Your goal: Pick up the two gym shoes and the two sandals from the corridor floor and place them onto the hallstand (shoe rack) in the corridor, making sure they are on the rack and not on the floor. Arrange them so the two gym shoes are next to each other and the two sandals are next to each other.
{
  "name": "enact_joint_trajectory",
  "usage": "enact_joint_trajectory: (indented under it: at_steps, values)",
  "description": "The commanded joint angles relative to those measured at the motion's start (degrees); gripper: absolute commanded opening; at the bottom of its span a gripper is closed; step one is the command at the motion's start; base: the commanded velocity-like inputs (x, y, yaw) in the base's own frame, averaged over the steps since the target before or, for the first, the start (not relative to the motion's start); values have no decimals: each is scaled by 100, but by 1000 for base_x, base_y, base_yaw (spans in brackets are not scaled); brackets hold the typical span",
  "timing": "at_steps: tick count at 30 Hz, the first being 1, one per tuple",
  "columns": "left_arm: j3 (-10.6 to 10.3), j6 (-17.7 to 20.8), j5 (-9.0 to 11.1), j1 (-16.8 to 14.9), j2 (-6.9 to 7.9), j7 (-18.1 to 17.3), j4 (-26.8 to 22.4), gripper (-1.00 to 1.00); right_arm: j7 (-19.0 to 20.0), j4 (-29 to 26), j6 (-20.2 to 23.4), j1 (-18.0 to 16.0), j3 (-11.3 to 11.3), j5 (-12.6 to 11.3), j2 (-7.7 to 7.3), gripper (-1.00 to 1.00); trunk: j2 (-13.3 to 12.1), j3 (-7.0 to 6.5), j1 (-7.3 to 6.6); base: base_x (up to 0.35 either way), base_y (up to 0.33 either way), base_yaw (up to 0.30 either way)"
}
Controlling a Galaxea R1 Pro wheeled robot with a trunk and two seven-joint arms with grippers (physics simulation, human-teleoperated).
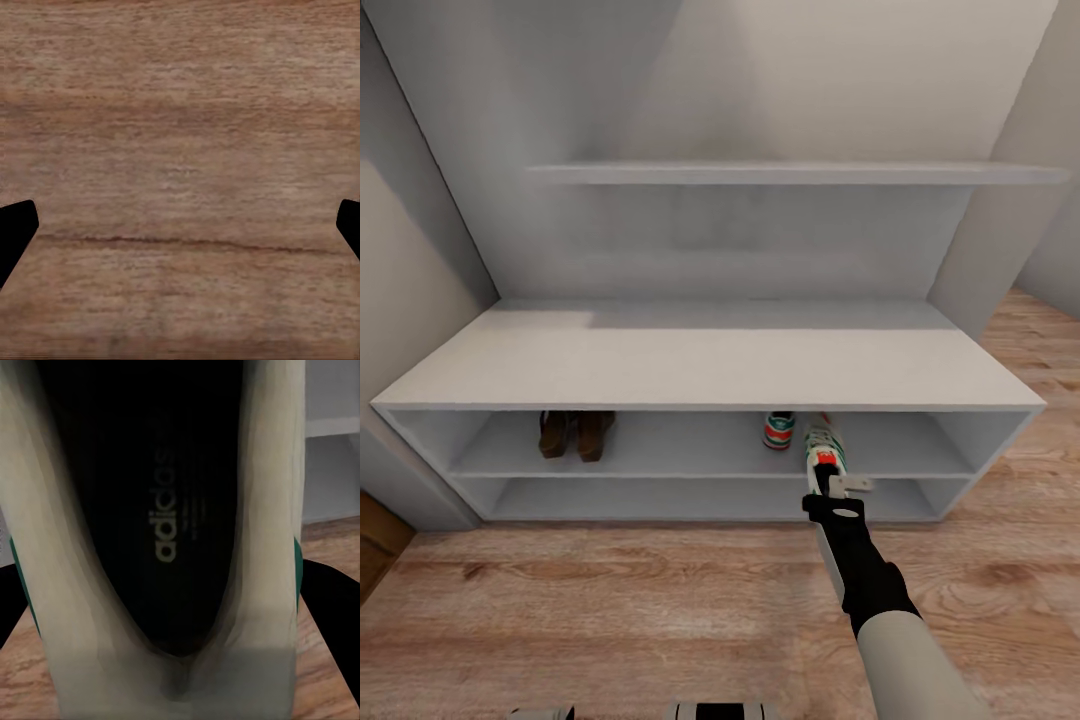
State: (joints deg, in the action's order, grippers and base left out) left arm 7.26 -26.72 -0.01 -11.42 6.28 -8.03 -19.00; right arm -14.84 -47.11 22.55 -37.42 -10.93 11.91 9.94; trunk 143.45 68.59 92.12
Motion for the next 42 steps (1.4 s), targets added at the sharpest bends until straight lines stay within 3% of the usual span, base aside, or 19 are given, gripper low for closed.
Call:
enact_joint_trajectory:
  at_steps: [1, 42]
  values:
    - [47, -10, -2, -4, -3, -57, 4, 100, 7, -9, 39, -2, -14, 57, 6, -100, 2, 13, -1, 0, 0, 83]
    - [94, -9, -13, -5, -3, -50, 7, 100, 7, -18, 39, -2, -16, 55, 6, -100, 2, 64, -1, 129, -16, 12]
